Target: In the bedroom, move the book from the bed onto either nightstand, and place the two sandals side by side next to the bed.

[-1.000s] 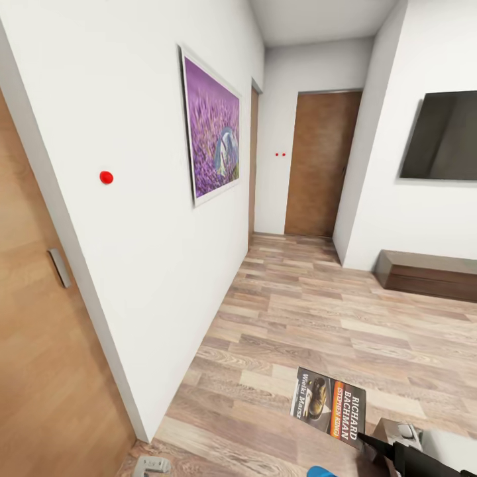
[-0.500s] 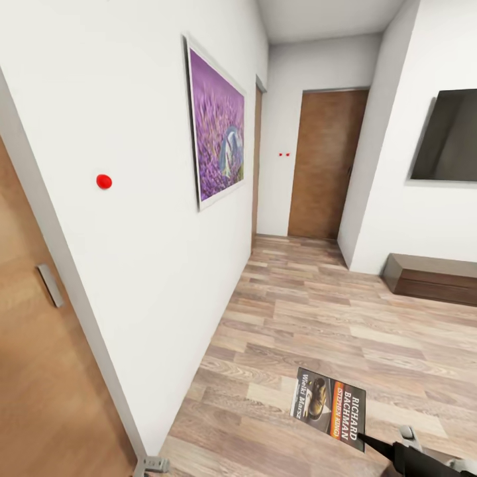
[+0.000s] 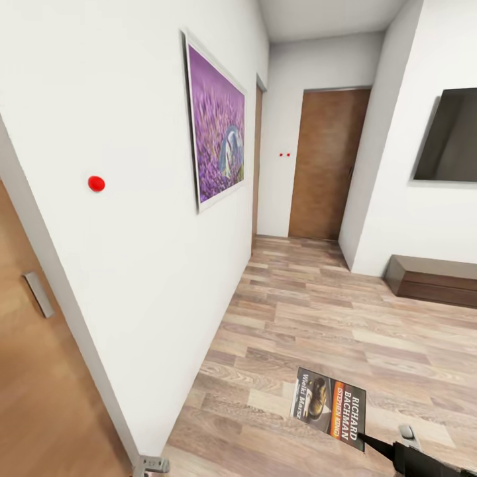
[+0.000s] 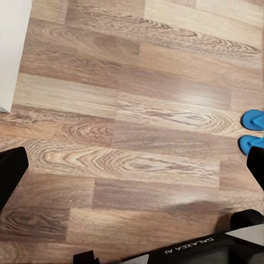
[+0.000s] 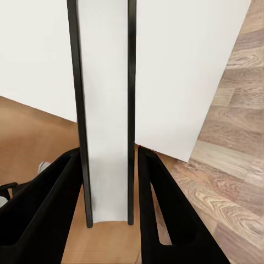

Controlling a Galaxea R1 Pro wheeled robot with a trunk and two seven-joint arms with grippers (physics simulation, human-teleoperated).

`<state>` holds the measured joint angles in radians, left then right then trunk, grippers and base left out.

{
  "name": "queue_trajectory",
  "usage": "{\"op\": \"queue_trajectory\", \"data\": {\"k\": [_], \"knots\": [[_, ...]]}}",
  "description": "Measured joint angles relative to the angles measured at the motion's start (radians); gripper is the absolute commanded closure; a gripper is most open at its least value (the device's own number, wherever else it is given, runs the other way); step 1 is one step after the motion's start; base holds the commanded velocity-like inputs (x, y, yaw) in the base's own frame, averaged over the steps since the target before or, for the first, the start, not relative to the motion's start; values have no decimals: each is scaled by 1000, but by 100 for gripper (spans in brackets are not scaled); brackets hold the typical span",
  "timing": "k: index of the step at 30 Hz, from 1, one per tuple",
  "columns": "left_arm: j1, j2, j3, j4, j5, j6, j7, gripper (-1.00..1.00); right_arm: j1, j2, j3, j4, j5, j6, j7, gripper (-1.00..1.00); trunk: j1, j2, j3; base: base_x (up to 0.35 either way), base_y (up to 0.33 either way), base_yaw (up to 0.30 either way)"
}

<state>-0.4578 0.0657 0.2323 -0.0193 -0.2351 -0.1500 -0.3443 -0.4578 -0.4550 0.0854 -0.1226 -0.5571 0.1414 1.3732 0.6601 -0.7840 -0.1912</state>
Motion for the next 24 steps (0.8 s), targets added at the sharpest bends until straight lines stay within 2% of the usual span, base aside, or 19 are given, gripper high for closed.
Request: {"op": "queue_trajectory", "data": {"k": [8, 10, 12, 15, 18, 24], "knots": [[0, 0, 0, 0, 0, 1, 0, -100, 0, 0, 1, 0, 0, 0, -13, 100, 0, 0, 0, 328, 1, 0], [0, 0, 0, 0, 0, 0, 0, -100, 0, 0, 0, 0, 2, 1, -58, 100, 0, 0, 0, 332, 36, 0], [0, 0, 1, 0, 1, 0, 0, -100, 0, 0, 0, -1, 3, 2, -137, 100, 0, 0, 0, 331, 70, 0], [0, 0, 1, 0, 1, -1, 0, -100, 0, 4, 3, -2, 1, 2, -182, 100, 0, 0, 0, 299, 127, 0], [0, 0, 0, 0, 2, -1, 0, -100, 0, 21, 3, -1, 1, 1, -194, 100, 0, 0, 0, 235, 145, 0], [0, 0, 2, 0, 3, -1, 0, -100, 0, 29, -3, 45, 1, 2, -195, 100, 0, 0, 0, 92, 52, 0]]}}
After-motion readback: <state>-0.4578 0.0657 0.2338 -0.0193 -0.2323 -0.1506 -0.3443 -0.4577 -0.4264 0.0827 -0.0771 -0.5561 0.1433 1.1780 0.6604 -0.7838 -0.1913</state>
